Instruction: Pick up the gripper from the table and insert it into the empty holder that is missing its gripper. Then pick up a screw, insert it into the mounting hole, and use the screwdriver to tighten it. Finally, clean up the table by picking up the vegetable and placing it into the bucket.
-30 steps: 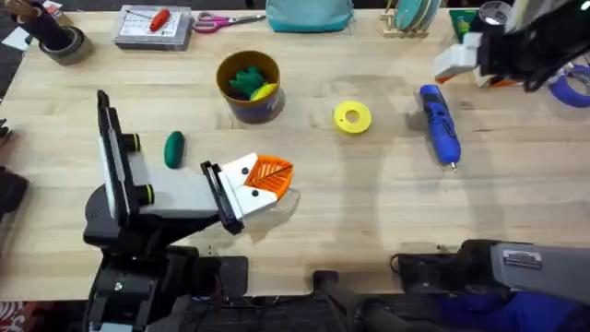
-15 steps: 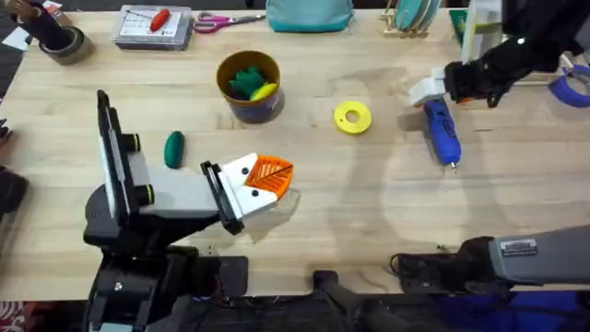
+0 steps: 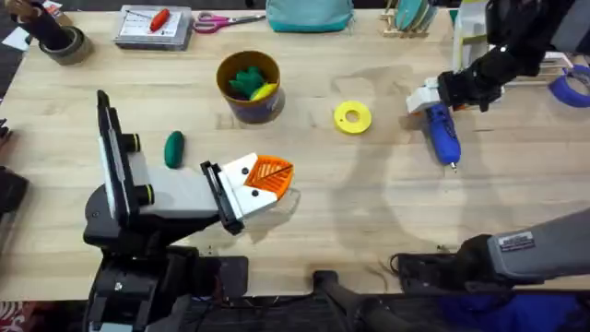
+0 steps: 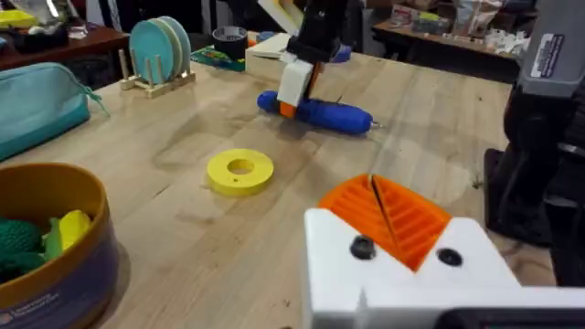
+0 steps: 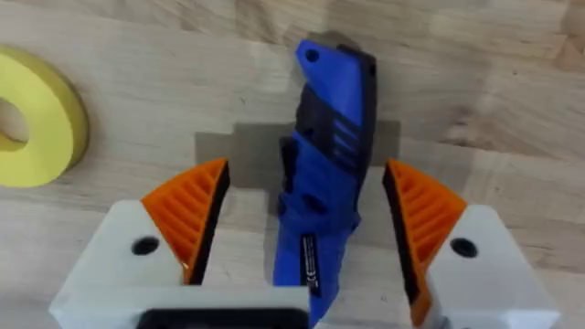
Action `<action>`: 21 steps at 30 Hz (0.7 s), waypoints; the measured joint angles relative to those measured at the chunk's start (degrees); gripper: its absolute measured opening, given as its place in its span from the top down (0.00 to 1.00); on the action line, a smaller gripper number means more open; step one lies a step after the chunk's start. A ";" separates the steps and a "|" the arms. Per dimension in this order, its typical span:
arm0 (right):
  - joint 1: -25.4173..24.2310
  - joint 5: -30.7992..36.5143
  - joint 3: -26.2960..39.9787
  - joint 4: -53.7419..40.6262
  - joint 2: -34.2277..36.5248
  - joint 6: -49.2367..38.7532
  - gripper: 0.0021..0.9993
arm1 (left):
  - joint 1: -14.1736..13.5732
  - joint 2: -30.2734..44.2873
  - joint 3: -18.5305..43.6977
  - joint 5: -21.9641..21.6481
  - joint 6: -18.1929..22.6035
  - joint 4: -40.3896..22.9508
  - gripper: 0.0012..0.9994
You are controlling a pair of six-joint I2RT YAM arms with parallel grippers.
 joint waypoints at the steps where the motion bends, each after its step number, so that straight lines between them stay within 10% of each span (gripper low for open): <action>1: 0.00 0.00 0.00 0.19 0.46 0.00 0.01 | 0.00 -0.02 0.00 0.00 0.00 0.00 0.99; 21: -2.50 0.17 -0.14 1.93 2.63 1.77 0.01 | 0.00 0.00 0.00 0.00 0.00 0.00 0.99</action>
